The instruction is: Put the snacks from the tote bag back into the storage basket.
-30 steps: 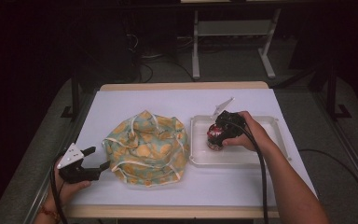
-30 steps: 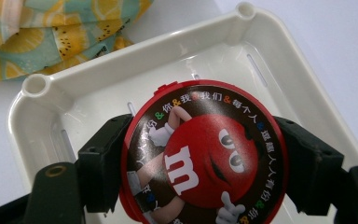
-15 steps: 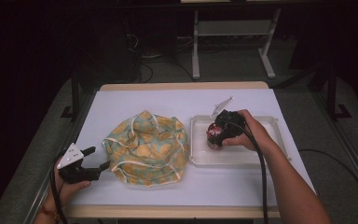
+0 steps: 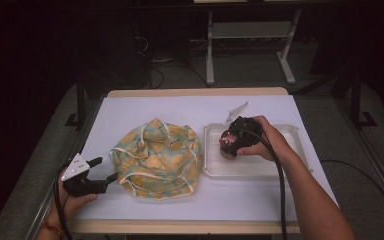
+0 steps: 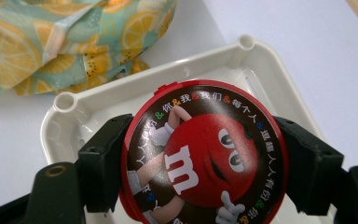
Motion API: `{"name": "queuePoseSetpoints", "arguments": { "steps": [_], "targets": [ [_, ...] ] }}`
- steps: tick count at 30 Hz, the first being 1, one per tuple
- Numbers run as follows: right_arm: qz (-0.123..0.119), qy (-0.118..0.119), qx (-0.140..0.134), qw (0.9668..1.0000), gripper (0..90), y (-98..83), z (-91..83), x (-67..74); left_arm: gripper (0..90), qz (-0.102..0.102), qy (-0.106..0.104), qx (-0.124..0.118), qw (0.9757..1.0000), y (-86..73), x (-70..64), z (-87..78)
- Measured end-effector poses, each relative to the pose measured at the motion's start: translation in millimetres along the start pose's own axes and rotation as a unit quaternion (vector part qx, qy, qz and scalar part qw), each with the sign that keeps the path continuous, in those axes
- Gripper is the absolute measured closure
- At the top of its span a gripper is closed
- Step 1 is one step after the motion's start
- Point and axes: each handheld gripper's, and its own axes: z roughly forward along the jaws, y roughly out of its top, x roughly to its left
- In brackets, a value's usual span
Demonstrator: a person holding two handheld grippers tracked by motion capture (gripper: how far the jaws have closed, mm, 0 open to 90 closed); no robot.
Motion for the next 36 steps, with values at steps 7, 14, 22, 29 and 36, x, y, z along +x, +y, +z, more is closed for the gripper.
{"name": "queuePoseSetpoints", "arguments": {
  "steps": [7,14,22,29,36],
  "targets": [
    [-0.005,0.0,-0.006,1.0,24.9,5.5,-4.7,2.1,16.9,0.0,0.0,0.0,1.0,-0.1,-0.1,0.1],
    [-0.013,0.0,-0.009,0.9999,24.9,12.8,-7.8,5.3,16.9,0.0,0.0,0.0,1.0,-0.1,-0.2,0.1],
    [-0.023,0.001,-0.013,0.9996,24.9,22.7,-11.7,10.3,16.9,-0.001,-0.001,-0.001,1.0,0.0,-0.3,-0.3],
    [-0.028,0.004,-0.012,0.9995,24.9,30.2,-12.5,13.9,16.9,0.0,-0.002,0.001,1.0,-0.2,-0.6,0.5],
    [-0.037,0.007,-0.015,0.9992,24.9,39.2,-12.8,17.5,16.9,-0.002,-0.001,0.0,1.0,-0.4,-0.5,0.9]
  ]
}}
